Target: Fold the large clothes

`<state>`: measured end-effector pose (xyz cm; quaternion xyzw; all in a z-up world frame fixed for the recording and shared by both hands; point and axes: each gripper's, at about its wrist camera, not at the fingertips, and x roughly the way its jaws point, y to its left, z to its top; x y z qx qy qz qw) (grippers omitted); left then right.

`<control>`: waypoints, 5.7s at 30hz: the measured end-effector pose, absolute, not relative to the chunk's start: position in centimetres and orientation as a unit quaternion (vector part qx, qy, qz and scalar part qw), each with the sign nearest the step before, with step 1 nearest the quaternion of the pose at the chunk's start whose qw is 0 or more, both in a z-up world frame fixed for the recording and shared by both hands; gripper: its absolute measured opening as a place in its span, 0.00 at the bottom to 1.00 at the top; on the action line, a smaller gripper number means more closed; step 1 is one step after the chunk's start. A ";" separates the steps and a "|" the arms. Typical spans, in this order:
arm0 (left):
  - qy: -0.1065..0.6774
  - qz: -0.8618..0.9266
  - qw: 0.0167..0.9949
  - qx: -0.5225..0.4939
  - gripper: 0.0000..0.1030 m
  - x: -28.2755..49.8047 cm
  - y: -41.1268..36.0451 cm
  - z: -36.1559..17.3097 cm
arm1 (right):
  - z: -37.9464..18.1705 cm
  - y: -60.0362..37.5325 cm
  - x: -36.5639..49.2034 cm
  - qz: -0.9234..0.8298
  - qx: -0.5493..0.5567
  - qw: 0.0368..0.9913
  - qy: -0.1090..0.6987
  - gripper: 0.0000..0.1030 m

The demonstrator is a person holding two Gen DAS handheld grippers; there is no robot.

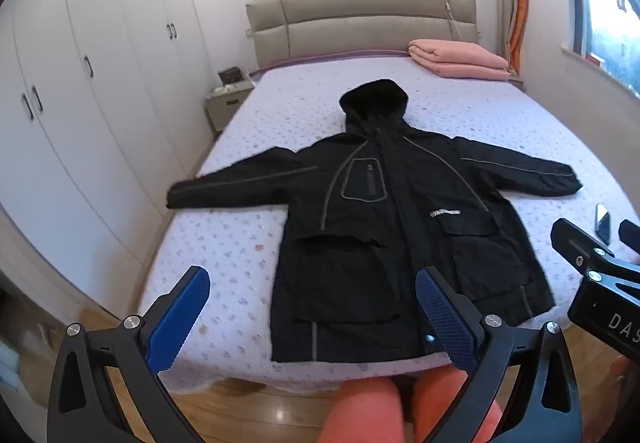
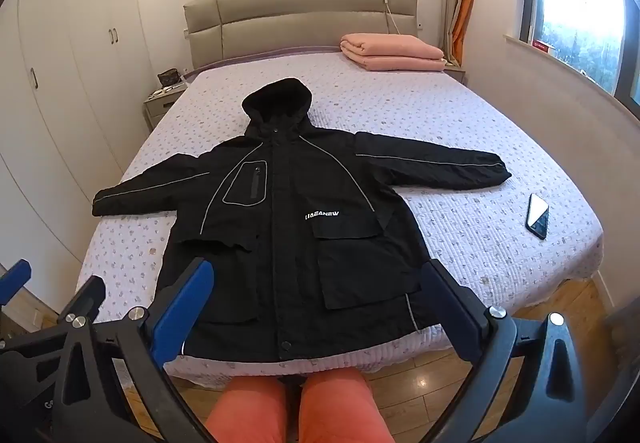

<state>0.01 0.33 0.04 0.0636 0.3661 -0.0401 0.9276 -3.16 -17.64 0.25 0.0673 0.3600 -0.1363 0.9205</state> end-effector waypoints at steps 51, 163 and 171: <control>0.373 -0.029 0.926 0.046 1.00 -1.5 0.5 -0.8 | -0.5 -18.7 -5.3 -0.175 0.057 0.913 0.365 1.00; 0.508 -0.314 0.791 0.132 0.96 38.1 -56.4 -25.7 | -21.1 -86.4 23.0 -0.249 0.285 0.813 0.443 0.35; 0.516 -0.312 0.771 0.203 0.96 37.2 -59.1 -29.1 | -26.3 -86.1 25.0 -0.274 0.241 0.773 0.519 0.36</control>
